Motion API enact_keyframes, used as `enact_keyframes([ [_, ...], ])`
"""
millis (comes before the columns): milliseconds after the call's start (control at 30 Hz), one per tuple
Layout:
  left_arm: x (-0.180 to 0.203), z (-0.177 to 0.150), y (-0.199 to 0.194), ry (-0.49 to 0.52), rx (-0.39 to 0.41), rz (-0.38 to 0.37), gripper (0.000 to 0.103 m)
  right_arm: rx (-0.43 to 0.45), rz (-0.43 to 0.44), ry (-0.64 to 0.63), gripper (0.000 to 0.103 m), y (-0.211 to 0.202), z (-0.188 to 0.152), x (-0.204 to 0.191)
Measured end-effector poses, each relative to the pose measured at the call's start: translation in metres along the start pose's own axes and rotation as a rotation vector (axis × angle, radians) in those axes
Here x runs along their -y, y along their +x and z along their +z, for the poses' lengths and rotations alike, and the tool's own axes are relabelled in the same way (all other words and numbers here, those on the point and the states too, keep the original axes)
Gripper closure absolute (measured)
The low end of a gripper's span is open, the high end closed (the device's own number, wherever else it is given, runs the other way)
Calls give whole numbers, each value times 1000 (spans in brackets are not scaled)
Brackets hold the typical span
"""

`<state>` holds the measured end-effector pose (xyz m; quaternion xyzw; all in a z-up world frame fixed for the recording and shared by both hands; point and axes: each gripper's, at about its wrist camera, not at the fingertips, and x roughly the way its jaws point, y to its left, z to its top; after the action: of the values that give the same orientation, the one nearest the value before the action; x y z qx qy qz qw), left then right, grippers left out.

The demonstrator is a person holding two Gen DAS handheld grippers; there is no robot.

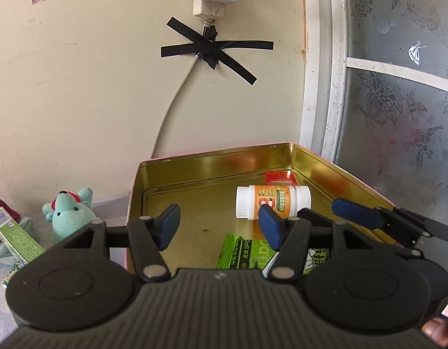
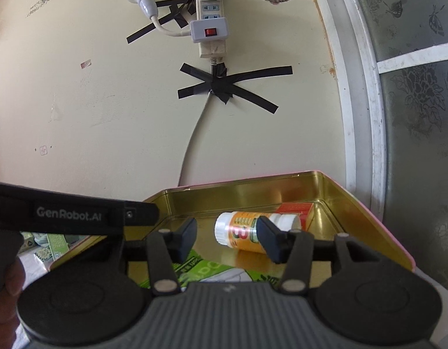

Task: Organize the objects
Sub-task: 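Carry the insole pack into the pink tin box and release it, then withdraw the left gripper from the pink tin box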

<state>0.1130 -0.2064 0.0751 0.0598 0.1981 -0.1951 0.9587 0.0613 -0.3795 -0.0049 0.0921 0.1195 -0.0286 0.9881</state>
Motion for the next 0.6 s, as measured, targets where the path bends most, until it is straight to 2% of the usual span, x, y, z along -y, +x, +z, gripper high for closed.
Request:
enact_keyframes([
  [200, -5, -8, -21, 51, 12, 65, 39, 43, -35, 70, 56, -9, 0, 11],
  [400, -19, -21, -37, 37, -8, 94, 34, 11, -63, 68, 55, -15, -2, 5],
  [600, -31, -38, -54, 33, -18, 118, 32, 4, -61, 60, 52, -47, -10, -15],
])
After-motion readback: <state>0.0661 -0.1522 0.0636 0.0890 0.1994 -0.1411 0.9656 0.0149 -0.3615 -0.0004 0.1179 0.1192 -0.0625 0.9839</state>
